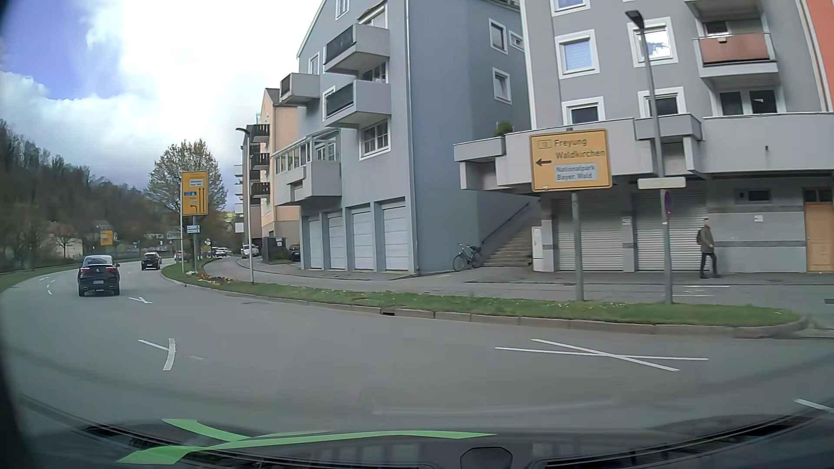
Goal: Follow the waypoints while adhering to traffic rules and regulations
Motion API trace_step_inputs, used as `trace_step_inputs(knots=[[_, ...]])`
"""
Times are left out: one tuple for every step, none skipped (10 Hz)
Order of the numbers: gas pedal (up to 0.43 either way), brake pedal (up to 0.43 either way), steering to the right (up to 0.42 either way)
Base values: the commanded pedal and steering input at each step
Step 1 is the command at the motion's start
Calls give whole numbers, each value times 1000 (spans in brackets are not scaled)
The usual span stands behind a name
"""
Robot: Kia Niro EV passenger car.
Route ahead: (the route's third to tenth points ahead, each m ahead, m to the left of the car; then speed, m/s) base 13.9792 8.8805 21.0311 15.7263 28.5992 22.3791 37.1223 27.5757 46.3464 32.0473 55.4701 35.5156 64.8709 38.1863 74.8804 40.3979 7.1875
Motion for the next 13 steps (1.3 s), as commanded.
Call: trace_step_inputs(knots=[[0,0,-226],[0,0,-226],[0,0,-226],[0,0,-227],[0,0,-229],[0,0,-230],[0,0,-231],[0,0,-231],[0,0,-231],[0,0,-231],[0,0,-229],[0,0,-221],[0,0,-211]])
